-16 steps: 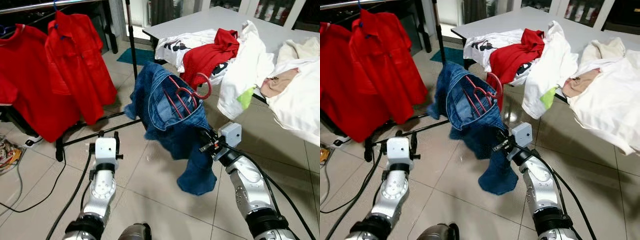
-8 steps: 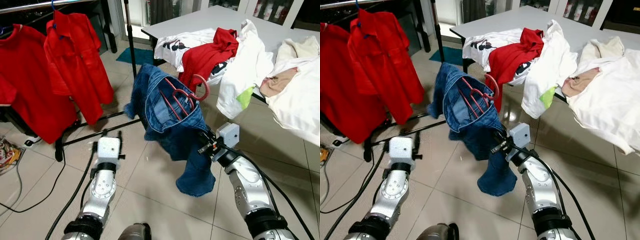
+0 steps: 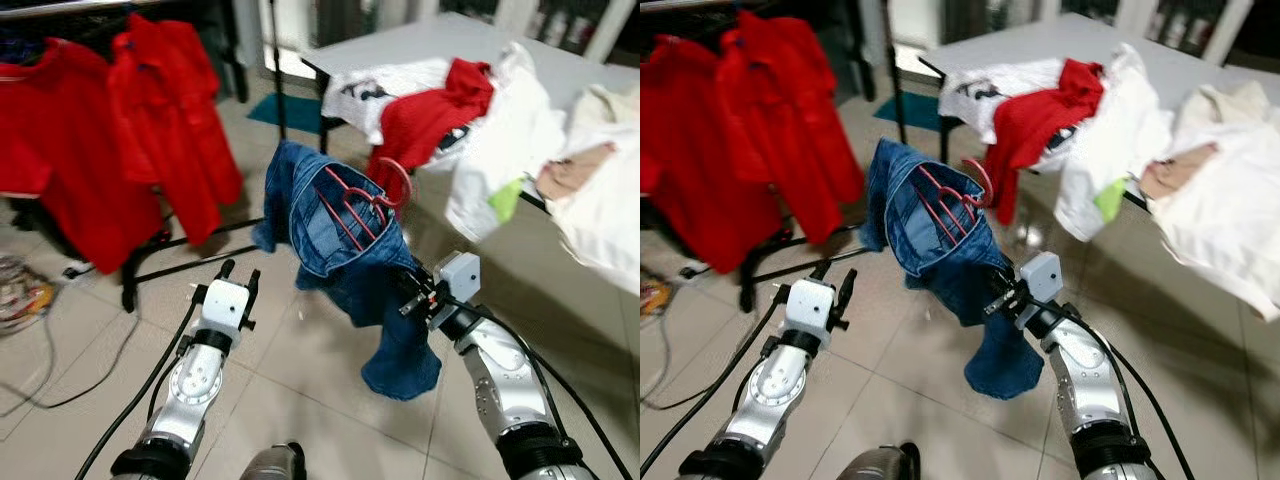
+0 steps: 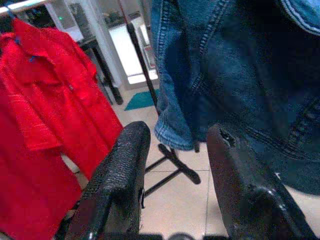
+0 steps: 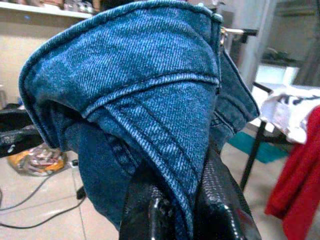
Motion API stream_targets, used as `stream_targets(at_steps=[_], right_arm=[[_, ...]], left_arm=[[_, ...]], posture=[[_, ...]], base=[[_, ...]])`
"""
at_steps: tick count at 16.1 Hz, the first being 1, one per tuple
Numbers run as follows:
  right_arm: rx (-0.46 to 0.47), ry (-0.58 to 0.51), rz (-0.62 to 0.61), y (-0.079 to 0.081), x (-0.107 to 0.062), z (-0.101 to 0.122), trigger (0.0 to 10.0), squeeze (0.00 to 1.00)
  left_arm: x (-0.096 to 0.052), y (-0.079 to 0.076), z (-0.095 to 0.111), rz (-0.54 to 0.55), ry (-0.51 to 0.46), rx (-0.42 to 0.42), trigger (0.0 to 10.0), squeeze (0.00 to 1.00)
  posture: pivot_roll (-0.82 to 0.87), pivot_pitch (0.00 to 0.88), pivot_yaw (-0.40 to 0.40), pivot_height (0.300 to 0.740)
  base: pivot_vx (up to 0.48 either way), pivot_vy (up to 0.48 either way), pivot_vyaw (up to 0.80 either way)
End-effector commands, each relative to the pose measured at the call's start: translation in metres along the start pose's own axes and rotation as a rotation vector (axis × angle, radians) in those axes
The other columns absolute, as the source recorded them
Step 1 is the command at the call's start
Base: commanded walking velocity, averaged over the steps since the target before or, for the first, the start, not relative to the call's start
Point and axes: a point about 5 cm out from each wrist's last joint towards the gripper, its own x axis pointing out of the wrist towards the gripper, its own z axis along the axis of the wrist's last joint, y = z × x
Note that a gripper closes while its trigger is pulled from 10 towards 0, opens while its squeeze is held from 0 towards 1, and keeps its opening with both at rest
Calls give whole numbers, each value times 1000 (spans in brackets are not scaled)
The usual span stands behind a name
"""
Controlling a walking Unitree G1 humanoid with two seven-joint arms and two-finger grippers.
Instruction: Hang hanger
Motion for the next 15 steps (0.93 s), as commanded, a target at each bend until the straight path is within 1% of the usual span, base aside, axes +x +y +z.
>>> stream_targets(at_steps=[1,7,12,15], right_arm=[[-19,-39,-1,-3,4,9,10000,0],[-20,-37,-1,-2,7,9,10000,0],[-29,-23,-3,-6,8,9,10000,0],[-41,-10,-32,-9,5,8,10000,0]], left_arm=[[-1,-3,2,-24,-11,5,10000,0],[-1,-7,4,-27,-13,-14,10000,0],[4,-8,10,-15,-22,-37,10000,0],[11,-13,17,-33,-29,-115,10000,0]], posture=[[52,8,64,740],[57,0,63,740],[53,0,57,740],[68,0,42,740]], base=[[0,0,800],[0,0,470],[0,0,0],[0,0,0]])
